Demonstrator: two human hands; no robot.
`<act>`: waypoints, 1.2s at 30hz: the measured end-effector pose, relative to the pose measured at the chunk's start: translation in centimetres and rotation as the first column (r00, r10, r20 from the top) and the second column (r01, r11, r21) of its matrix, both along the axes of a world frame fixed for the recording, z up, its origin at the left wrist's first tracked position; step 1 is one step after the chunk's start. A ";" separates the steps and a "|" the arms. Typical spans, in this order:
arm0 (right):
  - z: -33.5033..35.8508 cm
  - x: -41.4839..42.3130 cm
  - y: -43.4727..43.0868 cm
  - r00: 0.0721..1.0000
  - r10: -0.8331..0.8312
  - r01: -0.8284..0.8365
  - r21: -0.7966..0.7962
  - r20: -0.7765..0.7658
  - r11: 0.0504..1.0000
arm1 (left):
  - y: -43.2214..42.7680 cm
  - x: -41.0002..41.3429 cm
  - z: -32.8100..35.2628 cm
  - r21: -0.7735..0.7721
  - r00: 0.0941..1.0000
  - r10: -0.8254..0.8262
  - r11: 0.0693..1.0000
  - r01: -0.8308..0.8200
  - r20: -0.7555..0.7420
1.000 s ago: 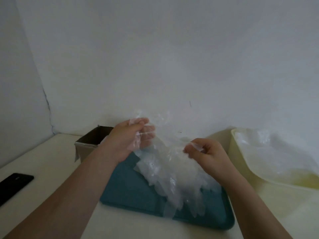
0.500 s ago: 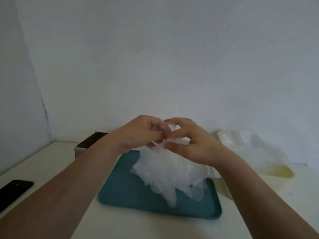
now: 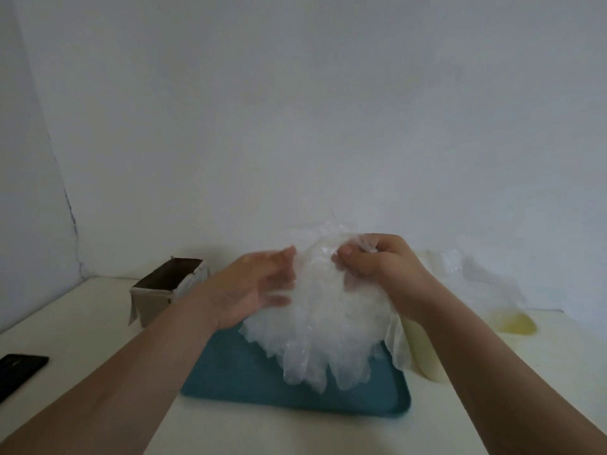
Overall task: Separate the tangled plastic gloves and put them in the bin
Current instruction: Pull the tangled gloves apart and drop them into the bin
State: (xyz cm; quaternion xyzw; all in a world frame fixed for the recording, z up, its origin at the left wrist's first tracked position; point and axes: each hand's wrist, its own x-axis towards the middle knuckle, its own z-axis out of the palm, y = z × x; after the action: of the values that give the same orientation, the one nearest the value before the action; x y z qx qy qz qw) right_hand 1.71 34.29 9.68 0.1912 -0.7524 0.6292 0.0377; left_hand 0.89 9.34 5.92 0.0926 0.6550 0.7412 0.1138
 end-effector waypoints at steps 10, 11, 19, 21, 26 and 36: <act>3.3 -2.5 10.3 0.968 -0.252 0.250 0.170 -0.010 0.953 | 7.5 -2.3 2.0 -0.033 0.993 0.111 0.993 -0.112 -0.027; 3.4 -2.8 11.3 0.959 -0.282 0.280 0.178 -0.013 0.944 | 8.0 -2.9 2.1 -0.009 0.992 0.122 0.993 -0.122 -0.016; 2.8 -7.5 16.6 0.898 -0.435 0.416 0.443 -0.063 0.795 | 10.3 -4.8 5.3 0.090 0.997 0.050 0.995 -0.045 -0.054; 2.1 -8.9 17.1 0.901 -0.416 0.410 0.545 -0.120 0.731 | 10.0 -4.5 6.7 0.047 0.995 -0.012 0.999 0.017 -0.104; -0.2 -11.7 17.0 0.886 -0.423 0.429 0.678 -0.189 0.597 | 11.7 -4.0 9.3 0.015 0.978 -0.151 0.988 0.155 -0.145; -0.2 -11.2 21.5 0.866 -0.498 0.460 0.459 -0.045 0.760 | 24.3 -12.0 6.0 -0.096 0.986 -0.166 0.981 0.168 0.019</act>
State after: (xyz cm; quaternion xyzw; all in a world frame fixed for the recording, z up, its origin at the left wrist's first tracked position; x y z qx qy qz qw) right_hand -9.49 55.82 9.45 -0.0293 -0.9028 0.4116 0.1213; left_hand -11.14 33.66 11.91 0.1375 0.6797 0.6967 0.1835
